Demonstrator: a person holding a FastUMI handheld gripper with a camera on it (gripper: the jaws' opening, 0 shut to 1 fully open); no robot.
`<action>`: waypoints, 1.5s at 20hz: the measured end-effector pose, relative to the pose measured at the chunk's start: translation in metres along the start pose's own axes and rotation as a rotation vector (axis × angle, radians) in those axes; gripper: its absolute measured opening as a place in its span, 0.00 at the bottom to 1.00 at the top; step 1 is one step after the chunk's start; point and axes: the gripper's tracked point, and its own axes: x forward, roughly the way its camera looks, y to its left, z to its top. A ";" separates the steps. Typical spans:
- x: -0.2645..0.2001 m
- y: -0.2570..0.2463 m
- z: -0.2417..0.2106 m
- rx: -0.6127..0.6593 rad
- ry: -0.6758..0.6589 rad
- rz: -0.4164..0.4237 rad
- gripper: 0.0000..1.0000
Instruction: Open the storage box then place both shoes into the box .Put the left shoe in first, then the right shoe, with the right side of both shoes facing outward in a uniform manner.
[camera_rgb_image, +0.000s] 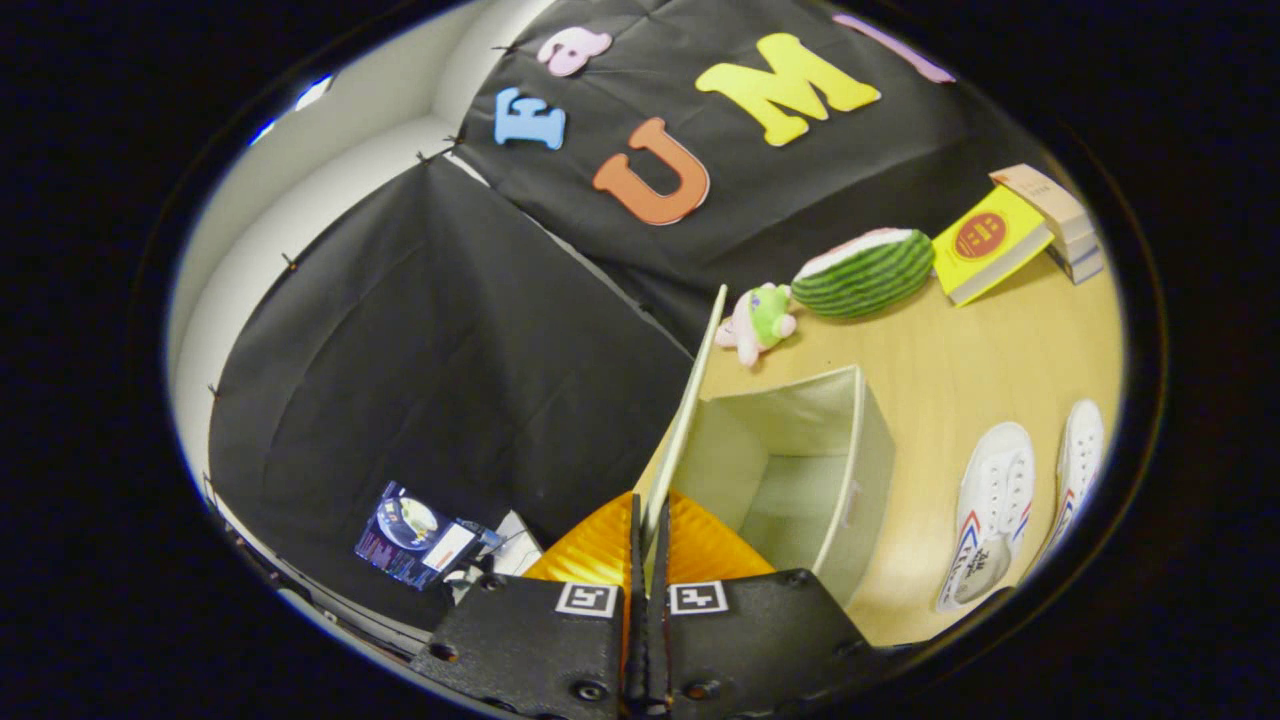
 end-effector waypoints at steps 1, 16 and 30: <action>0.005 0.009 0.001 -0.021 0.005 -0.010 0.06; 0.087 0.116 -0.011 -0.293 0.074 -0.002 0.25; 0.061 0.105 0.009 -0.437 -0.025 -0.095 0.96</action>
